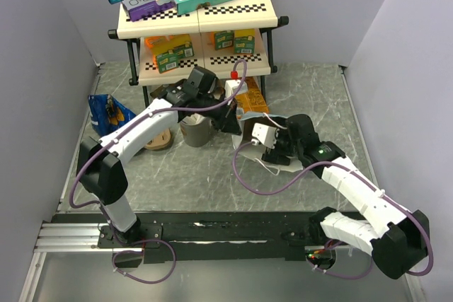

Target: Pack the takeout coffee

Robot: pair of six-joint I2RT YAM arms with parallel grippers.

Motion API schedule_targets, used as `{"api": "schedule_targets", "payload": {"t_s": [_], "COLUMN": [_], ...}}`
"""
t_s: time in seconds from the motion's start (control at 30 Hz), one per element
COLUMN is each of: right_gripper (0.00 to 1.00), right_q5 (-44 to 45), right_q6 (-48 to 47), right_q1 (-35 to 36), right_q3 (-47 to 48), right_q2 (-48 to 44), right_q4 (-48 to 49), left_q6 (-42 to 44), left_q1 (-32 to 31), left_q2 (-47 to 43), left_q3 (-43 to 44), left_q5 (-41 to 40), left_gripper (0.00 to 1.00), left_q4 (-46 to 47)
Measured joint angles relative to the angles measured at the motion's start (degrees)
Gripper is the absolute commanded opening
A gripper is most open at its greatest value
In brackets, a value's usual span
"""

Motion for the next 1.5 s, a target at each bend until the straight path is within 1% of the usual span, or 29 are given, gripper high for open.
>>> {"api": "schedule_targets", "payload": {"t_s": [0.5, 0.73, 0.97, 1.2, 1.3, 1.4, 1.43, 1.5], "right_gripper": [1.00, 1.00, 1.00, 1.00, 0.91, 0.80, 0.71, 0.62], "right_q5": [-4.8, -5.1, -6.9, -6.9, -7.8, -9.3, -9.8, -10.8], "right_q6": [1.4, 2.1, 4.1, 5.7, 6.8, 7.7, 8.0, 8.4], "right_q1": [0.0, 0.0, 0.0, 0.1, 0.1, 0.1, 0.1, 0.1], "right_q3": [4.2, 4.7, 8.3, 8.4, 8.7, 9.4, 9.4, 9.4], "right_q2": [-0.2, -1.2, -1.2, -1.2, -1.2, -1.3, -1.4, -1.7], "right_q4": [-8.0, -8.0, -9.2, -9.2, -9.5, -10.3, -10.4, -11.0], "left_q6": [1.7, 1.9, 1.9, 2.0, 2.3, 2.4, 2.4, 2.4], "left_q1": [0.3, 1.4, 2.4, 2.7, 2.7, 2.7, 2.7, 2.7], "left_q2": [0.0, 0.0, 0.0, 0.0, 0.0, 0.0, 0.0, 0.0], "left_q3": [0.2, 1.0, 2.9, 3.0, 3.0, 3.0, 3.0, 3.0], "left_q5": [1.3, 3.0, 5.9, 7.6, 7.7, 7.7, 7.7, 7.7], "left_gripper": [0.01, 0.01, 0.01, 0.01, 0.01, 0.01, 0.01, 0.01], "left_q4": [-3.6, -5.2, -6.8, -7.8, -7.9, -7.9, -7.9, -7.9]}}
